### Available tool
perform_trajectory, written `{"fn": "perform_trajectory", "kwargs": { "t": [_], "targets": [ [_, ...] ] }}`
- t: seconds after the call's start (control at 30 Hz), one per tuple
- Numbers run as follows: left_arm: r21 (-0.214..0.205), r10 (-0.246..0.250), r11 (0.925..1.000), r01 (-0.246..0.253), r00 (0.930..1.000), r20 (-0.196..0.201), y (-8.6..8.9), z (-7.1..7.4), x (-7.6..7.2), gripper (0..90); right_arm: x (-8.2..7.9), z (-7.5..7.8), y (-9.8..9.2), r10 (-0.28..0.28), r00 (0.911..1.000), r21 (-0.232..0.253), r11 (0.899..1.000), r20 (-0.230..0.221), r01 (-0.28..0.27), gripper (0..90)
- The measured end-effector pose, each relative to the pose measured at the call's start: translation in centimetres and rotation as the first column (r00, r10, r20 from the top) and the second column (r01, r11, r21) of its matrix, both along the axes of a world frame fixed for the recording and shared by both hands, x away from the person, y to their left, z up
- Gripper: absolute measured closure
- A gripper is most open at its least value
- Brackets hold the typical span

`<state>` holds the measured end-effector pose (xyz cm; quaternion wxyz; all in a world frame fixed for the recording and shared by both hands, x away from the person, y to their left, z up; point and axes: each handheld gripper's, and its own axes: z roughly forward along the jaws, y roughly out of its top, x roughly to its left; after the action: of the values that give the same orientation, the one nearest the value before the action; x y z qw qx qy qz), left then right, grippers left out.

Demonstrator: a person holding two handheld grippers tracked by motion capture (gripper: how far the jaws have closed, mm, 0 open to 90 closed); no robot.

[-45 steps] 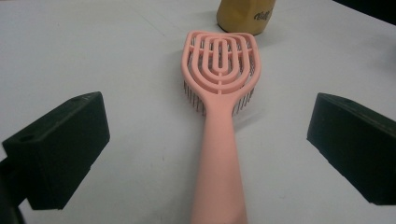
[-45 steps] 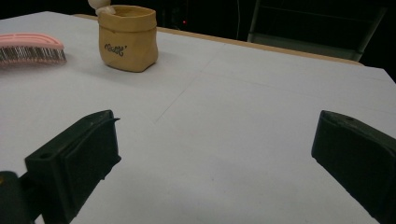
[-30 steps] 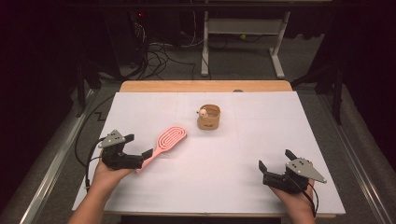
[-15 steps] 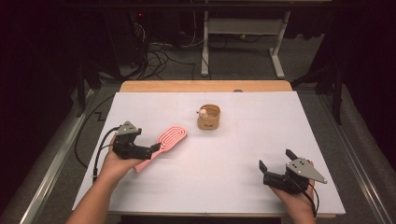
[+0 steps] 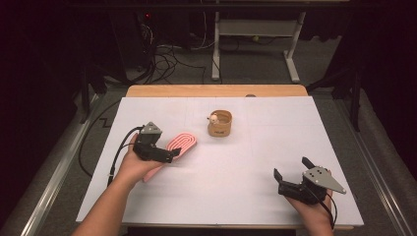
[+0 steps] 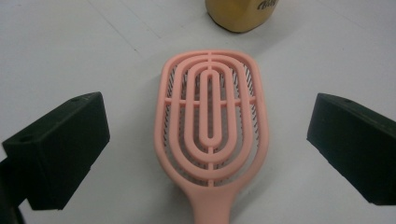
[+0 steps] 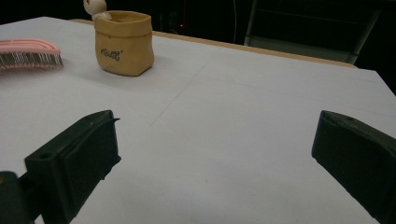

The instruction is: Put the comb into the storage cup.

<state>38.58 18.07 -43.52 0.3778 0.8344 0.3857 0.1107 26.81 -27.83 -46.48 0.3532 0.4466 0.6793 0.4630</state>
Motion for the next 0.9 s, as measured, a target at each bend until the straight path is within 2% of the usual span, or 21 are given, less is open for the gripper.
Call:
{"fn": "perform_trajectory", "kwargs": {
  "t": [0.1, 0.2, 0.27, 0.4, 0.53, 0.63, 0.9],
  "targets": [
    [0.006, -0.012, 0.9999, 0.012, 0.9998, -0.015, -0.8, -0.1, 0.3, 0.0, 0.0, 0.1, -0.1, -0.002, 1.0, -0.002, 1.0, 0.004, 0.002, 1.1],
    [0.064, -0.024, 0.9976, 0.027, 0.9987, -0.044, -1.7, -0.5, 0.8, 0.0, -0.1, 0.1, -0.1, -0.004, 1.0, 0.002, 1.0, 0.004, 0.004, 1.1],
    [0.08, -0.022, 0.9964, 0.026, 0.9984, -0.051, -2.1, -0.6, 1.1, 0.0, -0.1, 0.1, -0.1, -0.005, 1.0, 0.002, 1.0, 0.003, 0.005, 1.1],
    [0.084, -0.019, 0.9962, 0.024, 0.9976, -0.067, -2.4, -0.7, 1.5, 0.0, -0.1, 0.1, -0.1, -0.005, 1.0, 0.002, 1.0, 0.005, 0.005, 1.1],
    [0.108, -0.017, 0.9938, 0.028, 0.995, -0.099, -2.6, -1.2, 1.9, 0.0, -0.1, 0.1, -0.2, -0.005, 1.0, 0.002, 1.0, 0.005, 0.005, 1.1],
    [0.145, -0.018, 0.9887, 0.037, 0.992, -0.125, -3.0, -1.4, 2.1, 0.0, -0.1, 0.1, -0.2, -0.006, 1.0, 0.002, 1.0, 0.006, 0.006, 1.1],
    [0.18, -0.012, 0.9828, 0.041, 0.9868, -0.161, -3.6, -1.6, 2.8, 0.7, -0.1, 0.2, -0.2, -0.005, 1.0, 0.001, 1.0, 0.008, 0.005, 1.1]
  ]
}}
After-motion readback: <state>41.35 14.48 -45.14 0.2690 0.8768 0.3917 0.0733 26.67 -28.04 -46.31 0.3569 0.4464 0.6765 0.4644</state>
